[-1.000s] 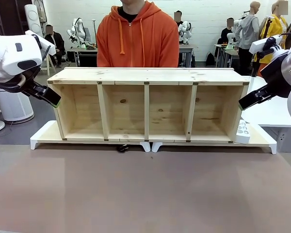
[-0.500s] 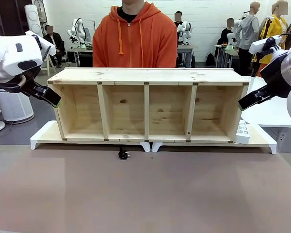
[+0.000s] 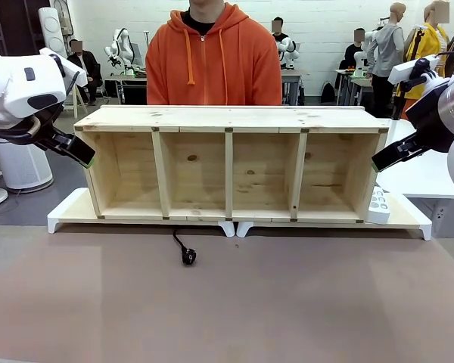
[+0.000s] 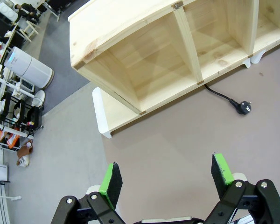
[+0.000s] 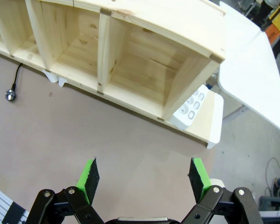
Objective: Perform cable management.
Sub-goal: When the cord part of the Power Cable appears at the lower middle area of the table and stops, grasp the cord part of the Power Cable.
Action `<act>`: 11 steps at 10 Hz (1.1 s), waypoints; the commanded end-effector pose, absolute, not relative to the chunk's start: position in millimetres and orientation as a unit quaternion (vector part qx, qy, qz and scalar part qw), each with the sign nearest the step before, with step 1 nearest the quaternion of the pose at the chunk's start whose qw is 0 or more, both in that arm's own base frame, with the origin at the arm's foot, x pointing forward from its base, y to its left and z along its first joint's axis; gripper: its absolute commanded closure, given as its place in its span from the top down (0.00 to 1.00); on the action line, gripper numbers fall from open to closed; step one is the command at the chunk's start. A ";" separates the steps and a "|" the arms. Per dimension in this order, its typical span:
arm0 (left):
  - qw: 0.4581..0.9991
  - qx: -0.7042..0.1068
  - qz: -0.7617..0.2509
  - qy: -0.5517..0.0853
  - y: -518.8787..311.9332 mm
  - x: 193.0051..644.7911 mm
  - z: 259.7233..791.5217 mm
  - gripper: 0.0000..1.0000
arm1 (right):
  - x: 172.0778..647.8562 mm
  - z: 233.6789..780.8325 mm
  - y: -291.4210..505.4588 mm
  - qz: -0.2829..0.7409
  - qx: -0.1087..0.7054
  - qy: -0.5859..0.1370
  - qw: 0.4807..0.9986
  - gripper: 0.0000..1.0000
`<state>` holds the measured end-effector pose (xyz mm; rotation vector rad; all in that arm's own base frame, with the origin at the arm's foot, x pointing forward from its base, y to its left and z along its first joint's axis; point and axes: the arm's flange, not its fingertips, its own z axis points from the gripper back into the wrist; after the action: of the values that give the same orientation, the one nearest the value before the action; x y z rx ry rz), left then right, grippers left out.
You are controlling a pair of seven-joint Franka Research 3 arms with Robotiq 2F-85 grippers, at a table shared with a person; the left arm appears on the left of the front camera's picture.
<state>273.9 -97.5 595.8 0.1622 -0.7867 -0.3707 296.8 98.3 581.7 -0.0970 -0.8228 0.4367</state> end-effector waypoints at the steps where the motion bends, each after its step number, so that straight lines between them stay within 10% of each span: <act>1: 0.902 0.079 -0.181 -0.385 -99.5 276.8 595.2 1.00 | 298.6 580.3 98.1 0.213 -0.048 -0.395 0.892 1.00; 11: 0.902 0.079 -0.181 -0.385 -99.5 276.8 595.2 1.00 | 298.6 580.3 98.1 0.213 -0.048 -0.395 0.892 1.00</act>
<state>273.9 -97.5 595.8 0.1622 -0.7867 -0.3707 296.8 98.3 581.7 -0.0970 -0.8228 0.4367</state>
